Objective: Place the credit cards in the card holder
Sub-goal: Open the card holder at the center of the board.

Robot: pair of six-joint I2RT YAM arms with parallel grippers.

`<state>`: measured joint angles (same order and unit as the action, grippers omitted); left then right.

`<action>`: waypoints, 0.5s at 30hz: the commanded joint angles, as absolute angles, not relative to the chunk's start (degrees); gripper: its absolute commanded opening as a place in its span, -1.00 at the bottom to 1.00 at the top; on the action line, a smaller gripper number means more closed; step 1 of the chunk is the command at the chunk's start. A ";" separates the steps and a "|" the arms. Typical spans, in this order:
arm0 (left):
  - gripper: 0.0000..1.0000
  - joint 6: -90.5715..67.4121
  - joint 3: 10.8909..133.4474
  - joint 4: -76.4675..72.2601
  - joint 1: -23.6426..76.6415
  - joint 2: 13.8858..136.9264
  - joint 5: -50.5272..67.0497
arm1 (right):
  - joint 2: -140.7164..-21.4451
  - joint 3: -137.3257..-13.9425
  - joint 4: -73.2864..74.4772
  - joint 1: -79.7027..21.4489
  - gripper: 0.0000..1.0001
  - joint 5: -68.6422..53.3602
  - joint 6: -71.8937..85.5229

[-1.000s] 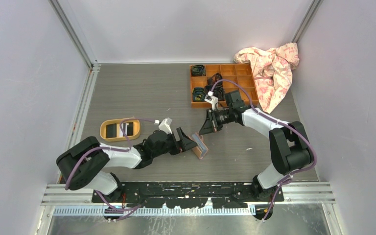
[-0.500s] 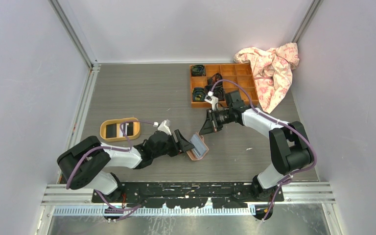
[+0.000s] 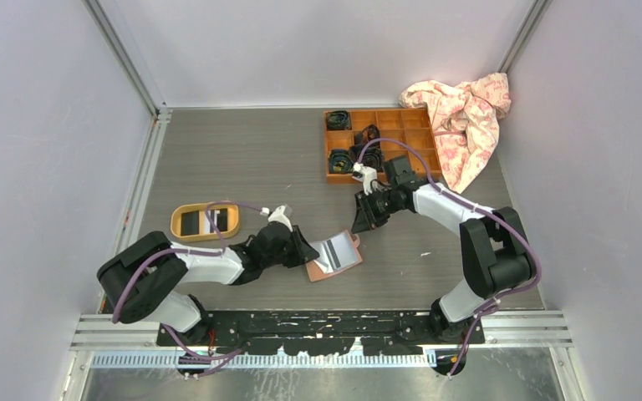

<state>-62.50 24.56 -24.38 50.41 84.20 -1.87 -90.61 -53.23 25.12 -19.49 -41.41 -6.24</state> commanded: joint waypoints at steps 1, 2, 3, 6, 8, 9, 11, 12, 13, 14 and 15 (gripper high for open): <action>-0.64 -56.51 26.97 -22.32 48.65 83.96 -0.62 | -87.39 -56.05 27.92 -19.56 -0.48 -33.51 -12.65; -0.63 -55.72 27.18 -22.43 48.04 84.28 0.70 | -87.05 -56.14 28.22 -19.63 -0.39 -32.72 -13.40; -0.62 -54.88 27.42 -22.58 47.38 84.54 2.61 | -86.58 -56.09 28.43 -19.56 -0.32 -32.17 -14.06; -0.54 -52.78 28.22 -22.83 45.55 85.64 7.13 | -84.43 -55.42 28.78 -19.65 -0.14 -32.47 -16.56; -0.44 -51.75 28.91 -22.97 44.42 86.39 10.35 | -82.66 -54.41 28.78 -19.66 -0.02 -35.47 -18.74; -0.38 -51.42 29.26 -22.99 43.98 86.80 11.45 | -81.74 -53.72 28.67 -19.74 0.03 -37.47 -19.93; -0.28 -51.08 29.76 -22.79 43.08 87.42 13.18 | -79.86 -52.27 28.73 -20.06 0.13 -41.64 -22.62; -0.24 -51.02 29.87 -22.69 42.77 87.60 13.74 | -79.16 -51.57 29.07 -20.24 0.18 -43.82 -24.27; -0.20 -50.98 29.97 -22.57 42.48 87.51 14.09 | -78.69 -50.98 29.21 -20.29 0.20 -45.57 -25.52; -0.15 -50.86 29.97 -22.33 42.27 87.23 14.14 | -78.44 -50.55 29.30 -20.46 0.24 -46.71 -26.54; -0.10 -50.70 29.87 -21.68 42.13 86.56 13.68 | -78.42 -50.33 29.41 -20.54 0.26 -47.34 -26.82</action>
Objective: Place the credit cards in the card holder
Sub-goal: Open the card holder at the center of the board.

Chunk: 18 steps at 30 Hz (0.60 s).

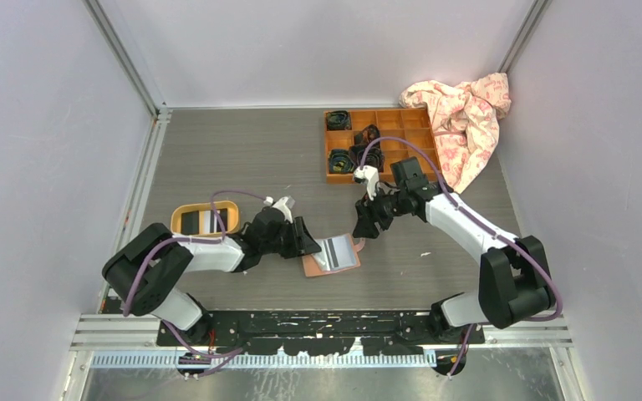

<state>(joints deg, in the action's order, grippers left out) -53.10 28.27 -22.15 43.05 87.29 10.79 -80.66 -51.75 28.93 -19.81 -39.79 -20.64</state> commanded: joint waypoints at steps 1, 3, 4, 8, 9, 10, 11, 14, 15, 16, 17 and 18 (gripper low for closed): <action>-0.04 -50.33 29.91 -20.60 42.06 85.66 12.95 | -78.63 -50.40 29.48 -20.66 0.27 -47.46 -26.87; 0.05 -49.11 30.19 -17.20 42.06 83.11 10.77 | -79.44 -50.89 30.16 -21.01 0.26 -47.00 -26.90; 0.08 -48.25 30.46 -15.11 42.04 81.57 9.43 | -79.89 -51.15 30.53 -21.27 0.27 -46.62 -26.90; 0.09 -44.49 32.35 -4.64 42.04 74.11 3.75 | -81.08 -51.74 31.02 -22.32 0.26 -44.90 -26.69; 0.09 -43.72 32.82 -2.48 42.00 72.34 2.26 | -81.30 -51.84 31.15 -22.58 0.25 -44.64 -26.66; 0.08 -43.08 33.11 -0.63 41.99 70.60 0.85 | -81.63 -51.93 31.12 -22.84 0.25 -44.39 -26.38; 0.07 -42.54 33.22 1.18 42.00 68.82 0.49 | -81.99 -52.01 31.16 -23.21 0.24 -44.13 -26.11; 0.06 -41.99 32.82 2.15 42.01 64.21 0.44 | -83.86 -52.48 31.20 -24.16 0.23 -43.73 -24.99; 0.06 -42.20 32.60 1.67 42.01 62.88 1.15 | -84.62 -52.78 31.27 -24.48 0.23 -43.71 -24.45; 0.05 -42.57 32.36 0.63 42.01 61.73 2.41 | -85.41 -53.15 31.43 -24.70 0.22 -43.69 -23.74; 0.04 -43.22 31.94 -1.03 42.03 60.90 3.90 | -86.29 -53.62 31.59 -24.92 0.22 -43.76 -23.01; 0.03 -44.14 31.51 -3.36 42.01 60.26 5.66 | -87.22 -54.06 31.78 -25.14 0.21 -43.77 -22.33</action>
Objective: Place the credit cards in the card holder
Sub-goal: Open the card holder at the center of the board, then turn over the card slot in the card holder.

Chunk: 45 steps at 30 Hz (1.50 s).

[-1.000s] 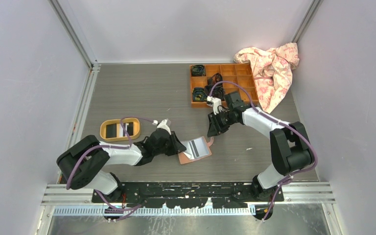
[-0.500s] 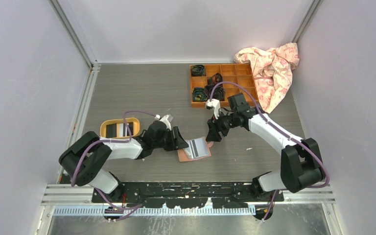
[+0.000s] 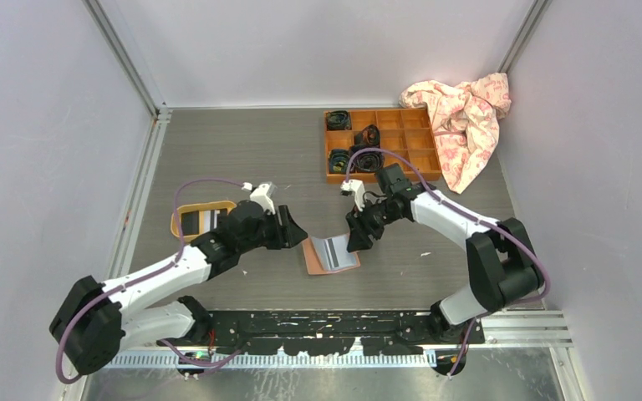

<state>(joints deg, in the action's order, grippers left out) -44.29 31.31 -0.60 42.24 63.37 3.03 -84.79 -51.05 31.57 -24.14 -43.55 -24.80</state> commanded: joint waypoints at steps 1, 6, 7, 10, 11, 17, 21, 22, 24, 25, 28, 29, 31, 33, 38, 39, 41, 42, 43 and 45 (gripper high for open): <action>0.02 -45.27 30.92 -5.93 42.09 59.89 7.44 | -88.13 -54.61 32.12 -25.28 0.21 -43.91 -21.41; -0.05 -47.51 31.56 -12.27 45.00 61.23 10.18 | -92.18 -56.71 33.19 -25.72 0.16 -43.77 -18.48; -0.06 -47.28 32.20 -12.50 45.88 61.94 9.93 | -92.81 -57.00 33.38 -25.79 0.16 -43.69 -18.02; -0.08 -46.09 34.31 -13.28 48.44 64.93 9.08 | -94.26 -57.81 33.65 -25.79 0.14 -42.60 -16.80; -0.12 -45.52 35.07 -13.60 49.08 66.16 8.90 | -94.71 -58.02 33.85 -25.77 0.13 -42.36 -16.52; -0.25 -44.85 36.09 -16.66 50.92 72.93 7.98 | -97.80 -59.45 35.25 -25.82 0.05 -41.11 -15.30; -0.26 -44.03 37.36 -17.12 51.27 77.24 8.21 | -99.32 -60.32 36.17 -25.89 0.03 -41.11 -14.88; -0.26 -43.83 37.64 -17.14 51.32 78.18 8.33 | -99.58 -60.44 36.39 -25.88 0.02 -41.26 -14.90; -0.26 -43.37 38.15 -16.82 51.37 80.39 8.24 | -99.83 -60.63 36.43 -25.92 0.01 -41.20 -14.82; -0.27 -43.09 38.29 -16.34 51.41 81.15 8.07 | -99.96 -60.64 36.55 -25.90 0.01 -41.16 -14.85; -0.27 -42.68 38.25 -14.66 51.42 82.84 6.64 | -100.02 -60.88 36.73 -25.90 0.00 -41.34 -14.78; -0.27 -42.63 37.89 -14.20 51.47 83.16 6.00 | -100.10 -61.03 36.86 -25.91 0.00 -41.44 -14.77; -0.26 -42.54 36.48 -13.09 51.42 83.75 4.15 | -100.72 -61.78 37.61 -25.95 -0.01 -41.95 -14.79; -0.23 -42.58 35.65 -13.12 51.46 84.18 3.71 | -101.23 -62.31 38.23 -25.91 -0.02 -42.31 -14.79; -0.21 -43.10 35.05 -14.25 51.41 86.17 4.28 | -101.91 -63.02 38.85 -25.99 -0.03 -42.47 -14.52; -0.21 -43.26 35.09 -14.50 51.42 86.67 4.48 | -101.97 -63.09 38.77 -26.01 -0.03 -42.39 -14.38; -0.21 -43.56 35.09 -14.88 51.37 87.35 4.77 | -102.16 -63.43 38.99 -25.99 -0.03 -42.27 -14.00; -0.21 -43.71 35.05 -15.00 51.41 87.70 4.74 | -102.30 -63.53 39.02 -26.00 -0.03 -42.11 -13.79; -0.21 -43.83 34.92 -15.29 51.46 87.98 4.75 | -102.49 -63.62 39.02 -25.96 -0.03 -41.87 -13.65; -0.22 -44.22 34.62 -15.79 51.42 88.44 4.74 | -102.77 -63.79 39.07 -26.04 -0.03 -41.43 -13.45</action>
